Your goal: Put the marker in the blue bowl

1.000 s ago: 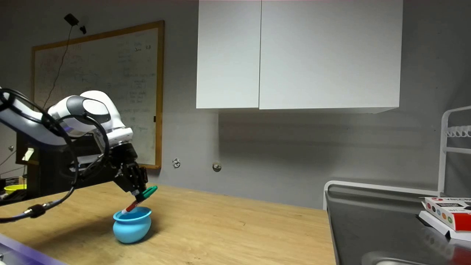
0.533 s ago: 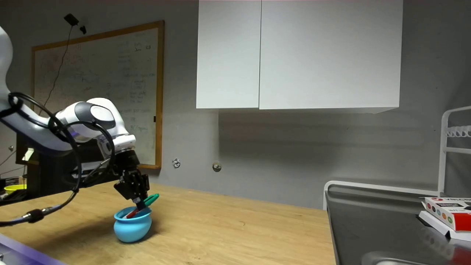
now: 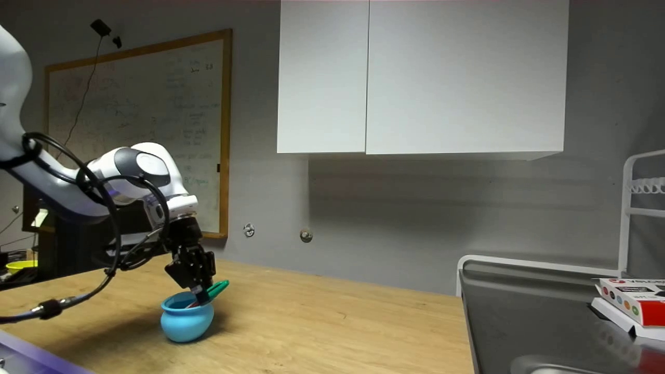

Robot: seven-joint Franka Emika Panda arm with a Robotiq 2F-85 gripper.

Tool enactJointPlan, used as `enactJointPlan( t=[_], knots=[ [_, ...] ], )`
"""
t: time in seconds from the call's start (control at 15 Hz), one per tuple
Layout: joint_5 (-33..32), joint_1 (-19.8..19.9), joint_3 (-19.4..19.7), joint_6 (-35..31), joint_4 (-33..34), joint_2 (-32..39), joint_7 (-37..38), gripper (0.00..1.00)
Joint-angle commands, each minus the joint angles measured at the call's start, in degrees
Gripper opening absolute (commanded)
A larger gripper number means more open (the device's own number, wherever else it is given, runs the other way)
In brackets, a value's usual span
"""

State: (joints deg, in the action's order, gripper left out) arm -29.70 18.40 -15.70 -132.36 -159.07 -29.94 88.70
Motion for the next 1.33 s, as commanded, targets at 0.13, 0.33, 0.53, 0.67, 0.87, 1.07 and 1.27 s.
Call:
enactJointPlan(
  t=[0.13,0.33,0.53,0.67,0.87,1.07,1.27],
  knots=[
    [-1.7,-2.2,1.6,2.1,0.1,0.3,2.1,0.39],
    [-1.3,-3.3,1.5,4.2,0.2,-0.7,2.3,0.60],
    [-0.8,-4.9,1.2,7.0,0.3,-1.8,2.7,0.82],
    [-0.6,-6.4,1.2,8.7,-0.4,-3.5,3.0,0.97],
    [0.0,-8.6,1.1,11.6,-0.3,-5.8,3.1,1.00],
    [1.1,-11.9,2.1,10.9,-0.3,-8.4,0.1,1.00],
    [2.3,-16.0,3.3,6.6,-0.6,-10.9,-4.8,1.00]
  ],
)
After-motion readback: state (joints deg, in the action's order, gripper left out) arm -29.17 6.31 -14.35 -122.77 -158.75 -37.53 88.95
